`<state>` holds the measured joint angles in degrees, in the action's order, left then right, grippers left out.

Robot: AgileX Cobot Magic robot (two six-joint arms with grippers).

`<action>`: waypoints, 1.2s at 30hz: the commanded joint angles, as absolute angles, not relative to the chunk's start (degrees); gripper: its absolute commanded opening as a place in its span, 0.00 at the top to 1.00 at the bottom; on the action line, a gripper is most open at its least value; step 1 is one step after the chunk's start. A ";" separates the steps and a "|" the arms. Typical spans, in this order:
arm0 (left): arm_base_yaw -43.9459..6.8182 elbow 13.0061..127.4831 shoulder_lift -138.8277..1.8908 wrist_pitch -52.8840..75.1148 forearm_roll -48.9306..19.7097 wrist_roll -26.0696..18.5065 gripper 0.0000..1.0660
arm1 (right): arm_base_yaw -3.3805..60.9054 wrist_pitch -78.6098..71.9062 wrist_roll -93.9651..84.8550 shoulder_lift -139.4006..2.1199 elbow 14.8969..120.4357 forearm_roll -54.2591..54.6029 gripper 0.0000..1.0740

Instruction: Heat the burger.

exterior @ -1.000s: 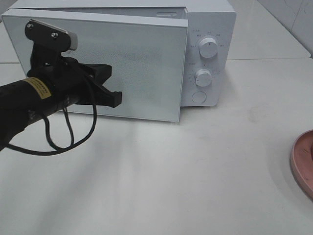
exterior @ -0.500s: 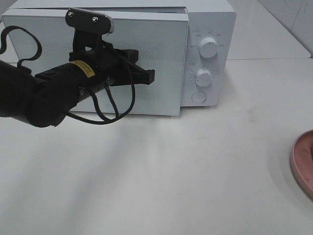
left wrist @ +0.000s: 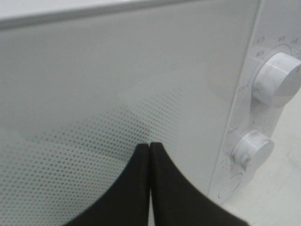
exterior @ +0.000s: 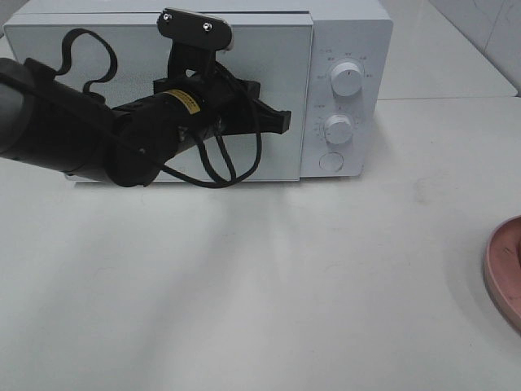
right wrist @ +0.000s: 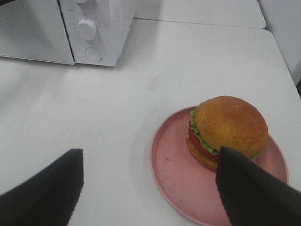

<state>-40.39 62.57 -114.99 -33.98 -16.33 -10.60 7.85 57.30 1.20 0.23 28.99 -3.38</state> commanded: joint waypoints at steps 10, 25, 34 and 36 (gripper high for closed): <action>-39.19 68.64 -115.79 -30.60 -23.43 -14.09 1.00 | 7.51 56.89 0.92 1.78 28.76 -3.38 0.30; -39.82 62.11 -104.68 -5.67 -23.95 -12.32 0.85 | 7.51 56.89 0.92 1.78 28.76 -3.38 0.30; -39.82 57.41 -99.52 14.61 -23.89 -12.26 0.06 | 7.51 56.89 0.92 1.78 28.76 -3.38 0.30; -39.82 57.41 -98.43 20.63 -23.89 -12.26 0.06 | 7.51 56.89 0.92 1.78 28.76 -3.38 0.30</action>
<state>-39.76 57.70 -99.35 18.51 -23.49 -12.61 7.85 57.30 1.20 0.23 28.99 -3.38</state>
